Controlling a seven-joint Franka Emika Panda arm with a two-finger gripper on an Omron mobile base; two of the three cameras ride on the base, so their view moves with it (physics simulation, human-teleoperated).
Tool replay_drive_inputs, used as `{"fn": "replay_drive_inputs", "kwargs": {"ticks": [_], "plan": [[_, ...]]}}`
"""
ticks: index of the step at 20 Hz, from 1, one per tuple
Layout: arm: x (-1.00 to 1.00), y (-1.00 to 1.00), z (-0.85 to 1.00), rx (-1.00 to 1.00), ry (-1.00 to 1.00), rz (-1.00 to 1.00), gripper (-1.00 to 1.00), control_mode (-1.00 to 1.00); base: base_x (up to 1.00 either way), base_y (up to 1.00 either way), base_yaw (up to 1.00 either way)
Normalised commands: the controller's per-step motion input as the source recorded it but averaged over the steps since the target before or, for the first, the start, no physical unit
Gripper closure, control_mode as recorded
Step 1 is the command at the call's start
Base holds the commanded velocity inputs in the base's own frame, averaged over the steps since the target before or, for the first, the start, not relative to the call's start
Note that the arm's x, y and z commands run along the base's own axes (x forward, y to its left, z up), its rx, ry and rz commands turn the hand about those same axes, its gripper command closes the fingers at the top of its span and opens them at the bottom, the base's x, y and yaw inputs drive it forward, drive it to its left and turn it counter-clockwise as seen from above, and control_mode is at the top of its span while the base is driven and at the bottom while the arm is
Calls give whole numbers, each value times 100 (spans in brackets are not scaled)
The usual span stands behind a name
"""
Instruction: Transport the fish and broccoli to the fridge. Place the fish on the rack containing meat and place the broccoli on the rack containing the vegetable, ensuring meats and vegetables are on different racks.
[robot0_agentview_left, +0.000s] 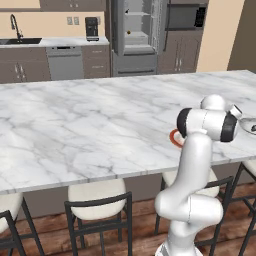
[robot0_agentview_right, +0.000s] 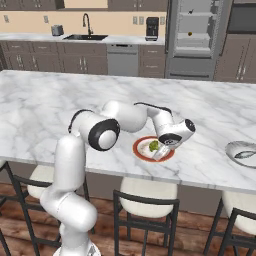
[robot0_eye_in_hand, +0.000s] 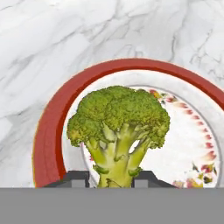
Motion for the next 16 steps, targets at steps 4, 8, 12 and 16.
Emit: {"fn": "replay_drive_inputs", "kwargs": {"ticks": [4,8,12,16], "plan": [[-94,30,33,-4,-8,-11,100,-100,0,0,0],[-69,43,72,-2,-3,-16,100,-100,0,0,0],[-31,35,100,0,9,-10,100,-100,0,0,0],[-38,39,80,-3,18,-11,100,-100,0,0,0]]}}
